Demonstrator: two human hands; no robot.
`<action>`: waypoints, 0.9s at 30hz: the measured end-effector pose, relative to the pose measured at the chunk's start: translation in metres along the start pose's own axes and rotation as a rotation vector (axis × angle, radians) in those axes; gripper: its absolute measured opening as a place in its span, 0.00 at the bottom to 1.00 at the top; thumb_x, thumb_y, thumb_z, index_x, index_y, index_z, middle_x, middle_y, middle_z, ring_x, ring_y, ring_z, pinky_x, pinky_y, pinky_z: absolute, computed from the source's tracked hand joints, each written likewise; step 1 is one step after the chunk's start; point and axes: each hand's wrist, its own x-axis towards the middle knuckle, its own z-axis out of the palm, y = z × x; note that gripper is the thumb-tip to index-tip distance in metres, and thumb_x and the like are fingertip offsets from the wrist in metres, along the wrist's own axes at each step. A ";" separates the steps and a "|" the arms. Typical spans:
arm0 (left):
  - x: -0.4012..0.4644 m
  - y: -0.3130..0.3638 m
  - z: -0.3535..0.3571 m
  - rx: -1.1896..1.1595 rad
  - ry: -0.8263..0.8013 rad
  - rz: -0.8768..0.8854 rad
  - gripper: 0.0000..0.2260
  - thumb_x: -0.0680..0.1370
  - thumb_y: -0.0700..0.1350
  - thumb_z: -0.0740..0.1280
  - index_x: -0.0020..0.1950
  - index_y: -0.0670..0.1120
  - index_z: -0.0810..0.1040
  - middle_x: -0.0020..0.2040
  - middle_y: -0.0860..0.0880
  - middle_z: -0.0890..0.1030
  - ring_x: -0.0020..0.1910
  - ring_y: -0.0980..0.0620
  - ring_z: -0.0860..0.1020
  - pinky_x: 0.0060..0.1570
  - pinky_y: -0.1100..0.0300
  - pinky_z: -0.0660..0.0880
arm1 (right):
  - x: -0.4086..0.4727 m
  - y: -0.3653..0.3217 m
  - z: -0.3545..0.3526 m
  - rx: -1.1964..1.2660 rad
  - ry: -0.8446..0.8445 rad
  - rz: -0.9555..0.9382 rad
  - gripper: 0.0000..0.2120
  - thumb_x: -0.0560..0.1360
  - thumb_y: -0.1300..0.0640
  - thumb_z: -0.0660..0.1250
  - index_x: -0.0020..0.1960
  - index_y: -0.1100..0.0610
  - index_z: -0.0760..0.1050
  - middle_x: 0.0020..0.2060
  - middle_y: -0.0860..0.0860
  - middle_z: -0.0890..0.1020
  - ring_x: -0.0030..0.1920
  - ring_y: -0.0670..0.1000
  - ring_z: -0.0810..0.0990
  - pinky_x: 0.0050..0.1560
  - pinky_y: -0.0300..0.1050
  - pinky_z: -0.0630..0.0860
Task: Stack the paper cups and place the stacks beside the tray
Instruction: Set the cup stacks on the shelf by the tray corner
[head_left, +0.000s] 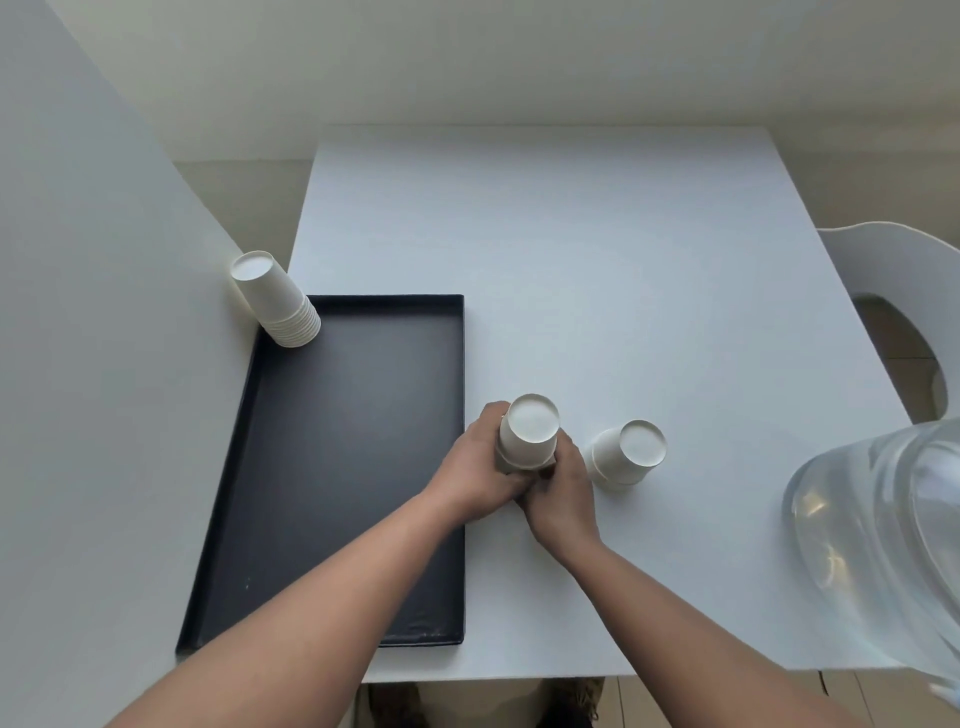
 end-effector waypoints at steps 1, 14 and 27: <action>0.000 -0.001 0.000 -0.024 0.007 -0.011 0.32 0.71 0.46 0.77 0.70 0.63 0.68 0.62 0.61 0.79 0.61 0.58 0.79 0.54 0.61 0.79 | 0.001 0.001 0.000 -0.003 0.011 -0.010 0.18 0.67 0.56 0.71 0.54 0.43 0.73 0.50 0.41 0.82 0.50 0.46 0.82 0.50 0.56 0.82; -0.023 -0.001 -0.022 -0.376 0.215 0.037 0.30 0.67 0.44 0.85 0.56 0.72 0.77 0.59 0.57 0.84 0.57 0.59 0.84 0.48 0.67 0.81 | -0.011 -0.018 0.017 0.024 0.026 -0.266 0.36 0.68 0.52 0.78 0.72 0.42 0.69 0.65 0.35 0.73 0.68 0.43 0.73 0.62 0.40 0.74; -0.040 -0.064 -0.087 -0.309 0.570 -0.080 0.33 0.73 0.45 0.80 0.61 0.73 0.65 0.60 0.61 0.82 0.61 0.59 0.81 0.60 0.57 0.79 | 0.008 -0.080 0.099 -0.128 -0.297 -0.378 0.35 0.70 0.63 0.65 0.65 0.27 0.66 0.56 0.29 0.77 0.57 0.38 0.78 0.54 0.35 0.76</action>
